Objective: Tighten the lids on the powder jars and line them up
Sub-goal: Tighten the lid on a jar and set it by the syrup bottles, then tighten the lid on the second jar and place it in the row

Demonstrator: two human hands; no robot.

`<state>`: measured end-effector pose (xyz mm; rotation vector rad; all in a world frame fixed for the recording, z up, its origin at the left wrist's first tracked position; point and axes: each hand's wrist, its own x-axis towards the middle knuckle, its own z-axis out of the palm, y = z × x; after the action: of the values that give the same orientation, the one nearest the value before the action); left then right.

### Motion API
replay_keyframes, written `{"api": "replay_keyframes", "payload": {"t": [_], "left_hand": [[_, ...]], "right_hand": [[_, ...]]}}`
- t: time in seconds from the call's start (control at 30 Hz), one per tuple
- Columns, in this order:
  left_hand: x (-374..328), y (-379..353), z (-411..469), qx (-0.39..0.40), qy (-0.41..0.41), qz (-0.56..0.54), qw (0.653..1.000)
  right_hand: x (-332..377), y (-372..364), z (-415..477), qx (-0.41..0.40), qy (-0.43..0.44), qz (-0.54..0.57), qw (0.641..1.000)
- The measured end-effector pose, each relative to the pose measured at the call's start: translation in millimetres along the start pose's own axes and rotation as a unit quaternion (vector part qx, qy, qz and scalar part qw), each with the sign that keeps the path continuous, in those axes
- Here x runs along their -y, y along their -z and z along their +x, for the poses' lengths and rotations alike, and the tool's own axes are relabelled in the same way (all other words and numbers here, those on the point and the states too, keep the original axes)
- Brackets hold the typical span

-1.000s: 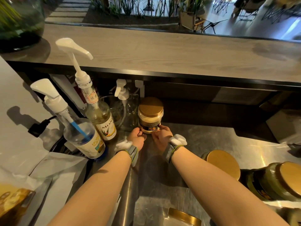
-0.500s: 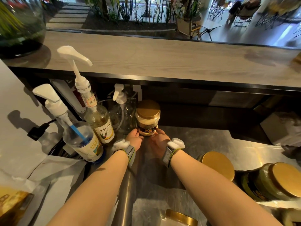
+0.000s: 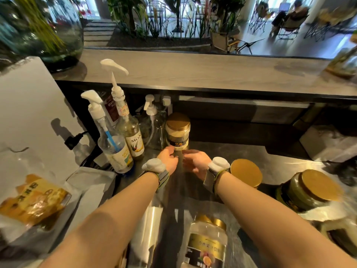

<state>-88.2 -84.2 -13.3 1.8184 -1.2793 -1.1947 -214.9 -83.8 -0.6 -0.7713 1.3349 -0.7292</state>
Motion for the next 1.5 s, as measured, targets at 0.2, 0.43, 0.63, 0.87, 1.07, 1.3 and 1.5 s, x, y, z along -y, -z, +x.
{"api": "replay_keyframes", "payload": {"t": [0.2, 0.43, 0.63, 0.87, 1.07, 1.3, 1.5], "left_hand": [[7, -5, -59, 0.06, -0.037, 0.026, 0.997], [40, -21, -128, 0.074, -0.02, 0.071, 0.995], [65, -39, -170, 0.084, 0.065, 0.049, 0.993], [81, -51, -202, 0.146, 0.126, 0.029, 0.981], [88, -57, -222, 0.176, 0.134, 0.05, 0.974], [91, -64, -236, 0.147, 0.079, 0.135, 0.977], [87, -66, -233, 0.107, 0.074, 0.129, 0.983]], "right_hand": [[-9, 14, -65, 0.005, 0.051, -0.12, 0.992], [-51, 49, -116, -0.04, 0.096, -0.261, 0.96], [-92, 77, -136, -0.091, 0.045, -0.241, 0.965], [-132, 83, -156, -0.093, -0.046, -0.202, 0.974], [-144, 79, -165, -0.048, -0.066, -0.151, 0.985], [-145, 75, -167, -0.042, -0.068, -0.099, 0.992], [-136, 71, -169, -0.045, -0.045, -0.084, 0.994]]}}
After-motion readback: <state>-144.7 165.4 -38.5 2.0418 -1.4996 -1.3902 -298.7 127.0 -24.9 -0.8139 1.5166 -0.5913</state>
